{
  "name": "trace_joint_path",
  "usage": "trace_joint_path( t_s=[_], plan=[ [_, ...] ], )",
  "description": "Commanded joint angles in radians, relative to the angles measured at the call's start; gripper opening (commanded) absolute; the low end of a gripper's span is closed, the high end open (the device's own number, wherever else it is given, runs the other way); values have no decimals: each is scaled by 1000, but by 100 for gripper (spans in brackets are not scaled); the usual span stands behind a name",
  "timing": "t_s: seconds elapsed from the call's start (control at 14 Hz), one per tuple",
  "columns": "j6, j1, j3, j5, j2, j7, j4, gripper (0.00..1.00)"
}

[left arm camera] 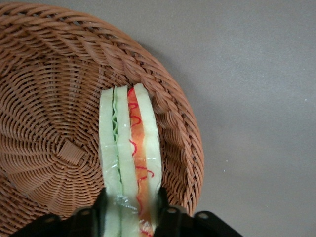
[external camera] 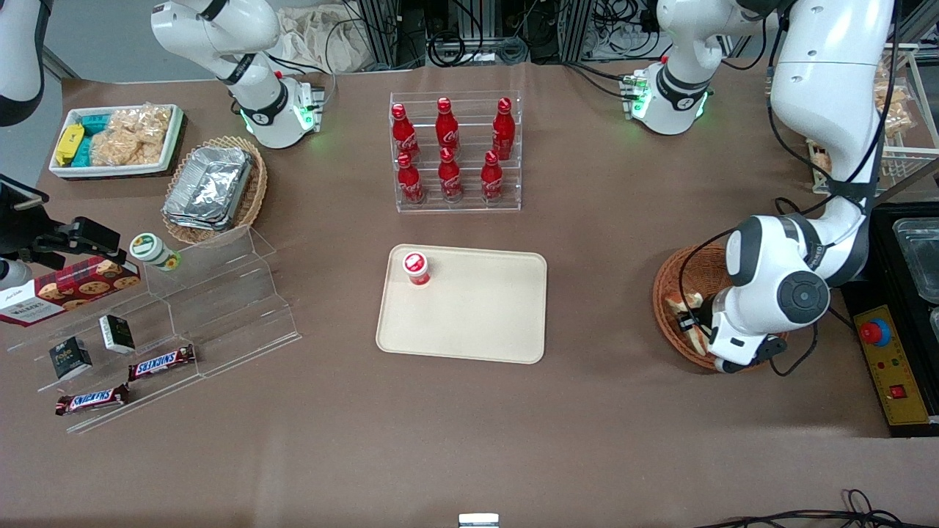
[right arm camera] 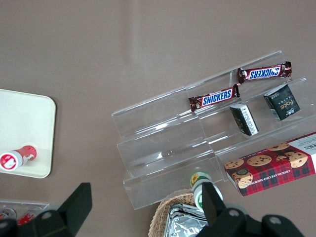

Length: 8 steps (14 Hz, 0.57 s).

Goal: Place sandwich from basket to tray
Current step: 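Close the left gripper on the sandwich wedge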

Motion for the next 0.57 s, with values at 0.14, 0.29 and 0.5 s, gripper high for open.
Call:
trace_joint_path(
  t_s=[0.14,0.29,0.5],
  plan=[
    [-134,-6,7,51,-130,0,44,13],
    [-208,-10,4,71,-179,22,85,13],
    [-350,-12,-8,73,-286,55,139,13]
  ],
)
